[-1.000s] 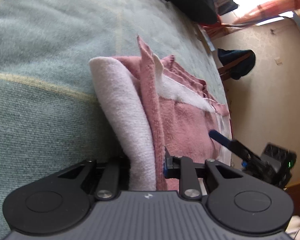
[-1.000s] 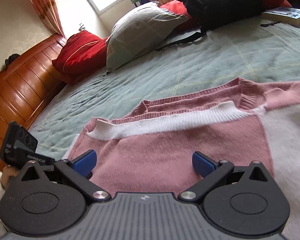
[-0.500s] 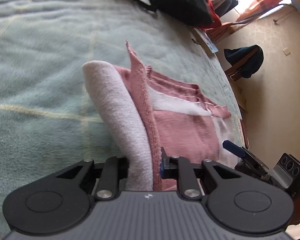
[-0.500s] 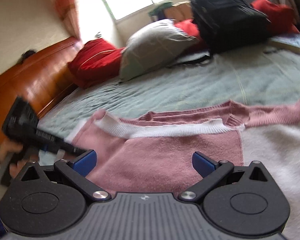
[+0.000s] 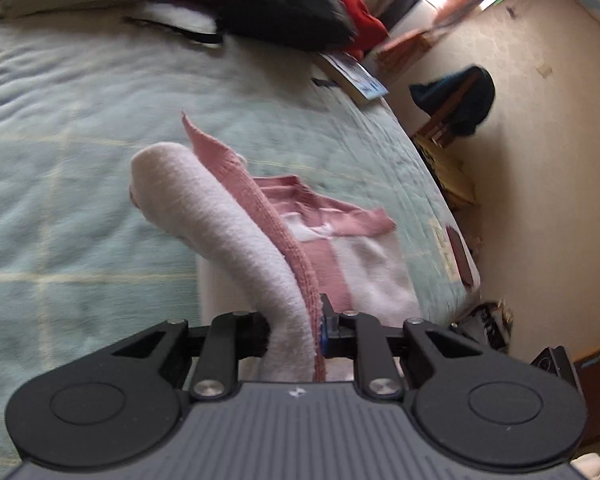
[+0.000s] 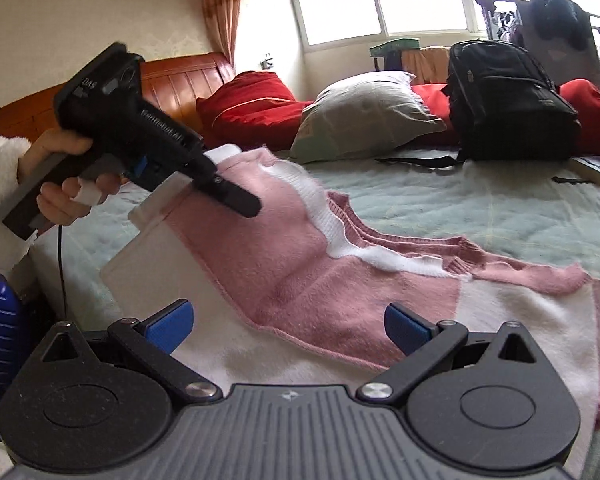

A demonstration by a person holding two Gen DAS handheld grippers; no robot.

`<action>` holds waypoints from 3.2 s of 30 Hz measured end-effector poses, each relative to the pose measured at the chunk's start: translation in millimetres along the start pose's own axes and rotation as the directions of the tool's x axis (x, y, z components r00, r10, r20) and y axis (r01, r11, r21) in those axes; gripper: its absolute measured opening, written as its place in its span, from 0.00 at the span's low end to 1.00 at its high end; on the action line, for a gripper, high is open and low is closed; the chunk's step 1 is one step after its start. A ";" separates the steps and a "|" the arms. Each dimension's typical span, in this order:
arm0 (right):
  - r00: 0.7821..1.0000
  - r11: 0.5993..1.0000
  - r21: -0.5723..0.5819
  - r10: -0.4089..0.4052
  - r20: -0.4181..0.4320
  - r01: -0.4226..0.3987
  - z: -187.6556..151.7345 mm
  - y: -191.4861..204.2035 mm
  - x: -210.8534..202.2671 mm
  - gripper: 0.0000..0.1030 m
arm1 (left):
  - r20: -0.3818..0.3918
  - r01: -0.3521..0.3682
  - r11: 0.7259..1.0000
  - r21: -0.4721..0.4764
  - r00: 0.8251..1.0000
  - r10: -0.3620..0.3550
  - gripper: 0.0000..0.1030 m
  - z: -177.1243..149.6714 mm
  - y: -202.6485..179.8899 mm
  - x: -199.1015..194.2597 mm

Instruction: Fold clothes

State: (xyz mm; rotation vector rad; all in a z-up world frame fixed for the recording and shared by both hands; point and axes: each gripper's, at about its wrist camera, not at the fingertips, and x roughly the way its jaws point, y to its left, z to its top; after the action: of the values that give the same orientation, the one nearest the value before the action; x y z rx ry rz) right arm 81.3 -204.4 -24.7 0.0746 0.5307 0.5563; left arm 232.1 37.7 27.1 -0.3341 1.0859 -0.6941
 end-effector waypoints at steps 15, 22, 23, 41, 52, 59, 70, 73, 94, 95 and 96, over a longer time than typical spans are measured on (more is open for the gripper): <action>0.995 0.992 0.098 -0.088 0.048 0.083 -27.4 -29.4 -58.5 1.00 | -0.082 -0.017 0.999 0.030 0.996 0.020 0.19 17.6 -78.3 81.9; 0.994 0.988 0.120 -0.106 0.037 0.101 -38.8 -33.6 -67.8 1.00 | -0.150 -0.053 0.999 0.001 0.987 0.053 0.19 12.2 -76.1 125.5; 0.993 0.986 0.125 -0.111 0.036 0.106 -39.5 -34.9 -68.8 1.00 | -0.158 -0.055 0.998 -0.010 0.986 0.052 0.21 10.7 -73.4 128.6; 0.978 0.810 0.560 0.207 0.003 -0.173 -68.8 -120.0 -21.7 1.00 | -0.093 -0.020 0.990 0.137 0.995 0.033 0.61 -13.4 -88.6 79.2; 0.984 0.792 0.586 0.170 0.060 -0.173 -50.1 -142.8 -26.8 1.00 | 0.009 -0.112 0.955 0.274 0.993 0.114 0.78 -55.7 -73.7 41.7; 0.974 0.745 0.631 0.214 0.077 -0.214 -28.8 -166.7 -0.5 1.00 | 0.038 -0.160 0.958 0.238 0.987 0.156 0.79 -78.4 -58.5 30.5; 0.962 0.640 0.734 0.263 0.069 -0.228 -24.7 -187.7 43.5 1.00 | 0.034 -0.194 0.967 0.163 0.981 0.191 0.80 -82.4 -45.4 31.6; 0.967 0.599 0.773 0.241 0.076 -0.210 -27.3 -188.3 44.2 1.00 | 0.033 -0.195 0.967 0.166 0.981 0.193 0.80 -82.9 -47.8 33.1; 0.922 0.428 0.865 0.375 0.093 -0.261 -78.7 -157.2 22.3 1.00 | 0.063 -0.171 0.973 0.156 0.985 0.163 0.82 -88.8 -41.9 22.7; 0.919 0.415 0.867 0.377 0.112 -0.276 -79.5 -158.1 23.7 1.00 | 0.063 -0.171 0.973 0.158 0.985 0.163 0.82 -89.1 -42.5 23.3; 0.918 0.408 0.867 0.376 0.128 -0.287 -79.0 -158.6 24.0 1.00 | 0.063 -0.171 0.972 0.160 0.985 0.163 0.82 -89.4 -43.0 23.8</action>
State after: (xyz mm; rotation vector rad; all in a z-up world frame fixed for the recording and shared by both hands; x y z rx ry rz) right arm 135.8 -332.5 -136.9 1.2051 0.8659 0.6279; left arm 144.1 -2.9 -4.6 -0.1158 0.9901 -0.6176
